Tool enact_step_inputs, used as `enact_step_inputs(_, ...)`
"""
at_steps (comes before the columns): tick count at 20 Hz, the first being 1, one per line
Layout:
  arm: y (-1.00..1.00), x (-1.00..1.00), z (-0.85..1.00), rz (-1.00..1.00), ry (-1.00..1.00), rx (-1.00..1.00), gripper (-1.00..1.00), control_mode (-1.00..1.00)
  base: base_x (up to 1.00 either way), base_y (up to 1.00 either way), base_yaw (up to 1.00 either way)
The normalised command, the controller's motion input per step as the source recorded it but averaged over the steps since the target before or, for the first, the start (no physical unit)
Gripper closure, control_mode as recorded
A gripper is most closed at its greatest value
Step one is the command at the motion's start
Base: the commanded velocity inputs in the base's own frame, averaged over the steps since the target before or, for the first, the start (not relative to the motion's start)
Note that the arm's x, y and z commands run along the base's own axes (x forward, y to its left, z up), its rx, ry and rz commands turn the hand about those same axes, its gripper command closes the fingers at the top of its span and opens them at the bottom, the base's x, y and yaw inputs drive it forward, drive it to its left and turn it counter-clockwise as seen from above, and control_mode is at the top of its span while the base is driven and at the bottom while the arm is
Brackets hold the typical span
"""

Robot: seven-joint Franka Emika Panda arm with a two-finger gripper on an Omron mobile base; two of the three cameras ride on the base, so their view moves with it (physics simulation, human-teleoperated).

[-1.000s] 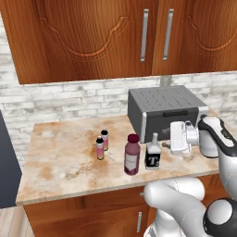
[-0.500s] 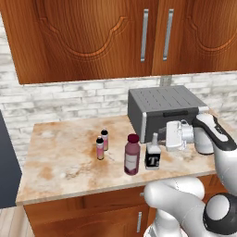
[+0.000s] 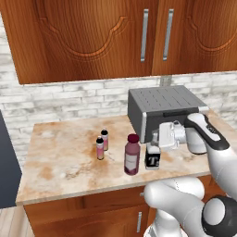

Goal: Move the drinks to the dining counter.

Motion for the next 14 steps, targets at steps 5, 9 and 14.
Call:
enact_step_inputs(5,0.08,0.0,-0.04,0.0,0.03,0.0,1.0,-1.0,0.0,0.0,0.0)
enact_step_inputs(9,0.0,-0.02,0.0,0.0,0.0,0.0,1.0,-1.0,0.0,0.0,0.0)
enact_step_inputs(14,0.0,-0.11,0.45,0.01,-0.04,0.0,1.0,-1.0,0.0,0.0,0.0)
